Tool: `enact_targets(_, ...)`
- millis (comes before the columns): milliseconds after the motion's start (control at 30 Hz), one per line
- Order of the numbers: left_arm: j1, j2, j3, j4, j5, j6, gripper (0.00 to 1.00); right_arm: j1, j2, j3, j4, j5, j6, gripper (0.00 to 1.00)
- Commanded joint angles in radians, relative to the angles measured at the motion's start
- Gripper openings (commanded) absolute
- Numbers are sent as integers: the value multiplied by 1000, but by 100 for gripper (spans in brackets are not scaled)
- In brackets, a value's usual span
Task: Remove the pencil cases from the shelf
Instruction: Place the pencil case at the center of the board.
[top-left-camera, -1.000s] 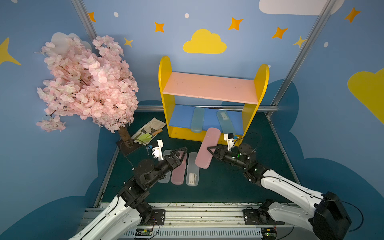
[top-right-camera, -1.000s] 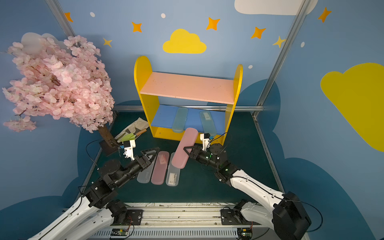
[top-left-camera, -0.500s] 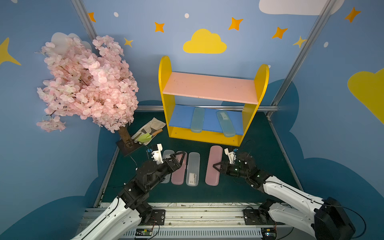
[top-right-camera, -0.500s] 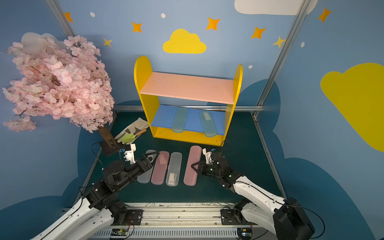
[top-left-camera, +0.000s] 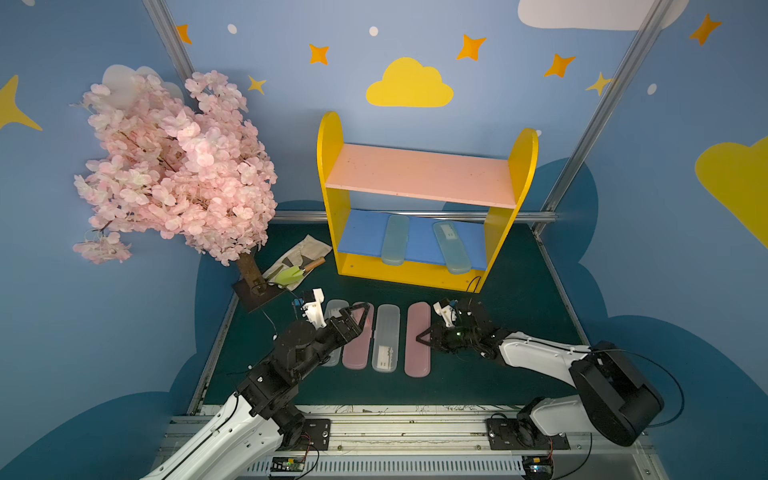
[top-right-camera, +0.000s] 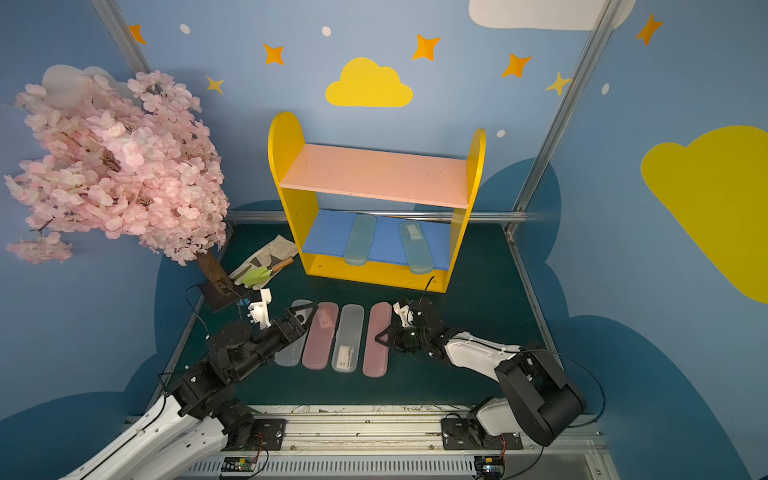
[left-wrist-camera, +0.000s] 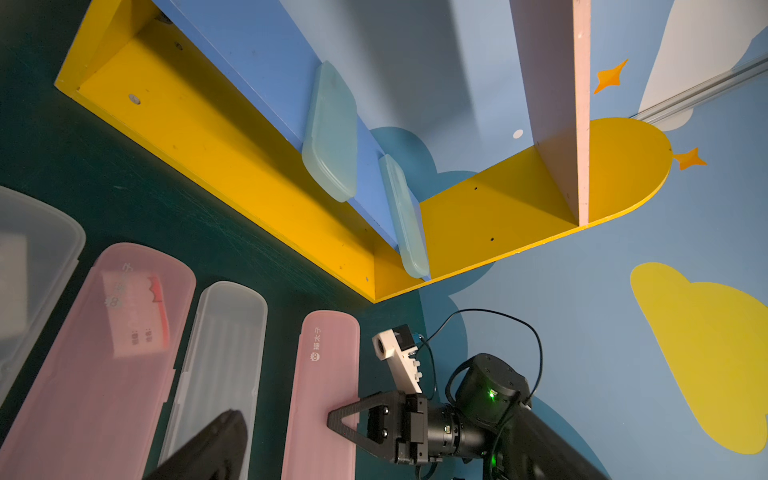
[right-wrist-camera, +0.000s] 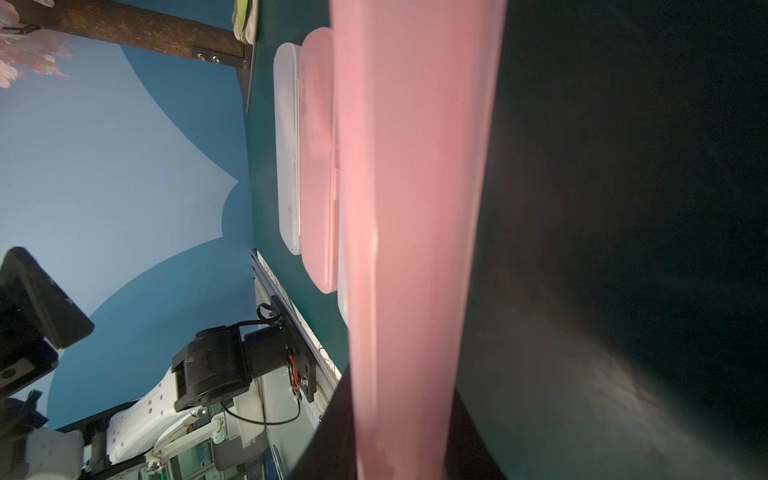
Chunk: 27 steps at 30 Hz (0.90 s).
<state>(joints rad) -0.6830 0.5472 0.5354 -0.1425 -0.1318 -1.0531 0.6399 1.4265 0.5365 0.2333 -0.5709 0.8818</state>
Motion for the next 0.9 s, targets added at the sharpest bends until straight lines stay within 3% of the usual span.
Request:
enact_targets(0,-1,-21,-19,-11,-18,1,100,-8,50,42,83,-57,-2,13)
enact_targets(733,-1,-35,-55,18,-34,-11,100,-23,242,63,192,-84,36,12)
enact_targets(867,0,-33,-57,21,-34,-15,100,-28,253,63,189,-87,35,16)
